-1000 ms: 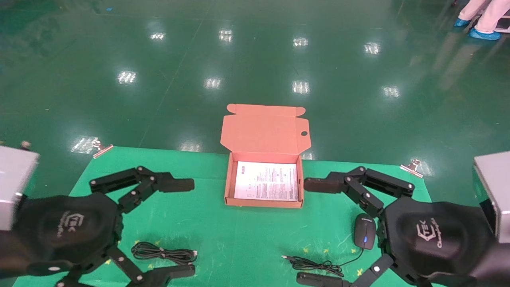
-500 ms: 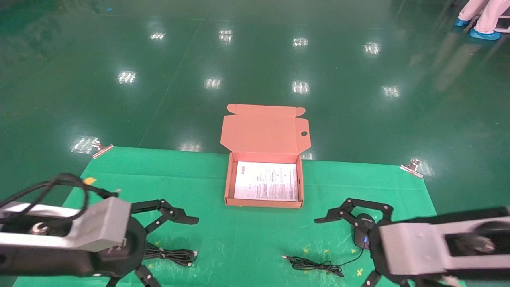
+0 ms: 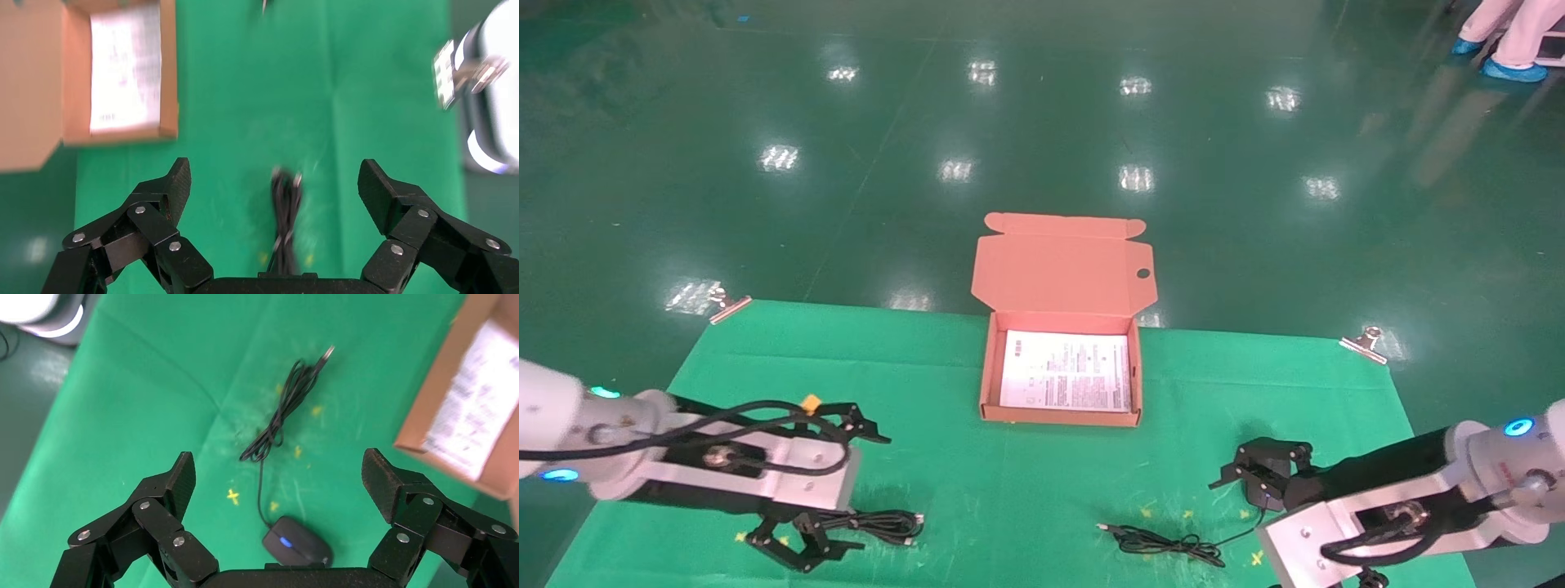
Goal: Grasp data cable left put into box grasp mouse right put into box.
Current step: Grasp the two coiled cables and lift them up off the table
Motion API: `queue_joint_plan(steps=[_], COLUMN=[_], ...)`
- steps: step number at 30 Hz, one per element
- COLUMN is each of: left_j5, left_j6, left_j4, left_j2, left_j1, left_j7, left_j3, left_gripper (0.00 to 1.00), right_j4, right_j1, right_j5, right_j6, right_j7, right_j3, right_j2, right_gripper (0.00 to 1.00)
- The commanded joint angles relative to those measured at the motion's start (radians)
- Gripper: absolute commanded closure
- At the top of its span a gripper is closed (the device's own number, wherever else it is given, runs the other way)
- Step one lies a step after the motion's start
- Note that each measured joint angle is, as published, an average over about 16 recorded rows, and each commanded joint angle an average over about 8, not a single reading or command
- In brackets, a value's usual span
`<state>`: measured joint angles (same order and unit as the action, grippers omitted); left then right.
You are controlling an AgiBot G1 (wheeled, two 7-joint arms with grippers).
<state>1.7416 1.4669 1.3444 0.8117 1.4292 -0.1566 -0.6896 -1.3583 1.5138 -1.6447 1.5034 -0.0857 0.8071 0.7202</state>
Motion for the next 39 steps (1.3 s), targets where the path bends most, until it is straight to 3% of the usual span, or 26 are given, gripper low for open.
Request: queue_joint_plan(steps=[1,8,17,26,37,38,39], left_j5=[0.073,0.261,0.375,0.373,0.322,0.317,0.314], left_j6=[-0.017,-0.075,-0.139,-0.219,-0.287,-0.292,-0.296], left_j4=[0.003,-0.005,-0.091,-0.323,-0.576,-0.593,-0.608], left_j2=[0.023,0.081,0.146,0.218,0.276,0.279,0.281], left_j1=[0.005,-0.036,-0.09,-0.083,-0.047,-0.045,-0.043], left_j7=[-0.006,-0.058,-0.099,-0.074,-0.016,-0.011,-0.006], left_j3=[-0.029,-0.102,-0.15,-0.142,-0.11,-0.107,-0.105], left_gripper=[0.0,0.0,0.0,0.0,0.0,0.09,0.22], right_j4=[0.001,0.001,0.011,0.084,0.258,0.268,0.276], right_j1=[-0.001,-0.063,-0.171,-0.228,-0.232,-0.232,-0.233], right_j5=[-0.037,-0.223,-0.369,-0.402,-0.402,-0.403,-0.404], right_j6=[-0.012,-0.125,-0.262,-0.341,-0.428,-0.434,-0.441], right_j7=[0.0,0.018,0.113,0.218,0.18,0.178,0.177], right_j3=[0.029,0.091,0.125,0.123,0.121,0.121,0.121], right_j2=[0.016,0.066,0.101,0.165,0.254,0.259,0.265], right_gripper=[0.0,0.0,0.0,0.0,0.0,0.06,0.18])
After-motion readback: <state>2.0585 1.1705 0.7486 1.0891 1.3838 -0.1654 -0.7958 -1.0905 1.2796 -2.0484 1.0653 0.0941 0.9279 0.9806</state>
